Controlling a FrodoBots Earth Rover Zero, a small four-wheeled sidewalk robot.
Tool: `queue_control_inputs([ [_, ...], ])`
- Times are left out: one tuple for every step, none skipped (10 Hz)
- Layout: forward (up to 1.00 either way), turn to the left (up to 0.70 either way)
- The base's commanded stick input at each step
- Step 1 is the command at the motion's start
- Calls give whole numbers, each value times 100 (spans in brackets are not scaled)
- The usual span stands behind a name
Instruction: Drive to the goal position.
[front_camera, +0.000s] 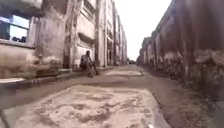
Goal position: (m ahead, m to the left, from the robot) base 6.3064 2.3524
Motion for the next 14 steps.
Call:
queue_control_inputs([
  [85,-34],
  [85,-34],
  [85,-34],
  [85,-34],
  [85,-34],
  [85,-21],
  [85,-9],
  [85,0],
  [85,0],
  [85,0],
  [85,0],
  [85,0],
  [85,0],
  [85,0],
])
